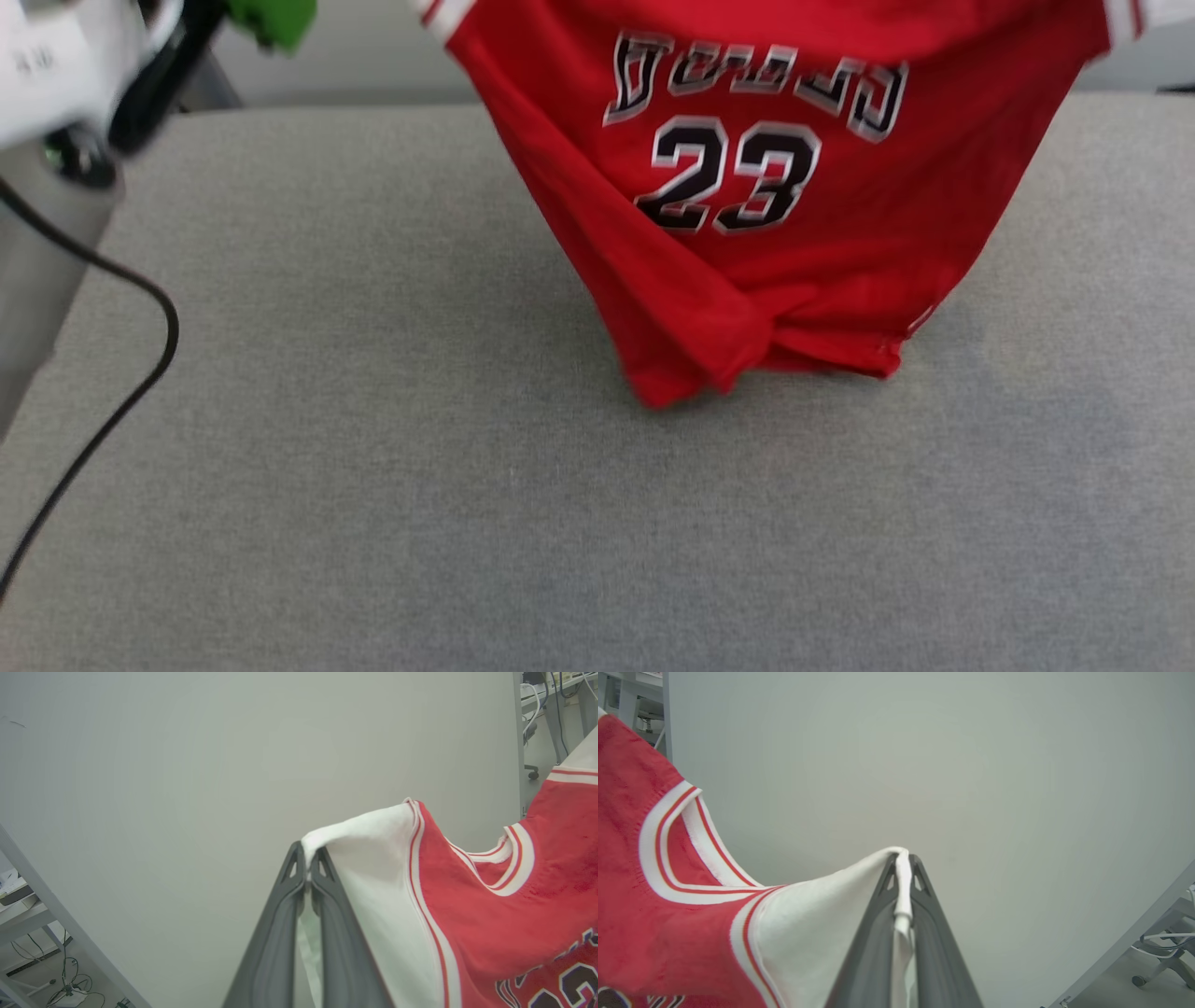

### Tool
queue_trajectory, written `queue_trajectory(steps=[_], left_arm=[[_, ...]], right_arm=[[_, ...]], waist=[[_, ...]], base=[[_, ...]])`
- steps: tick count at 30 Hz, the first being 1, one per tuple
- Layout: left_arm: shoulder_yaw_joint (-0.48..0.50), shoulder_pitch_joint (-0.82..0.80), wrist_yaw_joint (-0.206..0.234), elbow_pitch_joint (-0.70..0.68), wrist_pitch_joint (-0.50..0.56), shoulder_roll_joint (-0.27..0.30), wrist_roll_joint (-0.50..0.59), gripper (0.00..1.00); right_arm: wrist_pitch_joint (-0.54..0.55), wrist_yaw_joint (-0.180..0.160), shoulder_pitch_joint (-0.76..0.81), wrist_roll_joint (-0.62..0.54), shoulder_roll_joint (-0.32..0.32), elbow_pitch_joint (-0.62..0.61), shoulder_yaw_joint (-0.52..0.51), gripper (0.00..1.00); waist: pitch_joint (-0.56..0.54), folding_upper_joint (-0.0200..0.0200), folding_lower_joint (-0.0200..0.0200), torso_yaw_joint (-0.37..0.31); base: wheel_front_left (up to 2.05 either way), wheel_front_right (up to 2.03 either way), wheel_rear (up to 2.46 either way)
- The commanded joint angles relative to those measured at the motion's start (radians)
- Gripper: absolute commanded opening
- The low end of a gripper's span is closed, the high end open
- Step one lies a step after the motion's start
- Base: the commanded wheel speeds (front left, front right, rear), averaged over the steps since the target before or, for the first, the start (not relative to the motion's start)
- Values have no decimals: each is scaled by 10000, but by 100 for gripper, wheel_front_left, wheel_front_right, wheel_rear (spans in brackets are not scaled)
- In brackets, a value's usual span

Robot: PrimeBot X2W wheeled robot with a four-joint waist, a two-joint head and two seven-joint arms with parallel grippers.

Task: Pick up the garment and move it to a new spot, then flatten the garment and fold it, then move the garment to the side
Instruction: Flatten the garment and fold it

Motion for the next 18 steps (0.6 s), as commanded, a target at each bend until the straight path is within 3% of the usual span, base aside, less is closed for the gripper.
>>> queue_trajectory(steps=[1,10,18], left_arm=[[57,-584,-95,268,-17,-178,97,0],[55,-4410,-719,2710,-489,-916,1031,0],[68,-6538,-996,4827,-1541,-1446,1162,0]], right_arm=[[70,-7,-533,-272,138,135,-59,0],[-214,-7,-4379,-1434,843,2144,245,0],[-1152,-7,-7140,-1909,1387,4111,930,0]], waist=[[981,-1,0,6],[2933,-1,0,-201],[3564,-1,0,-252]], base=[[0,0,0],[0,0,0],[0,0,0]])
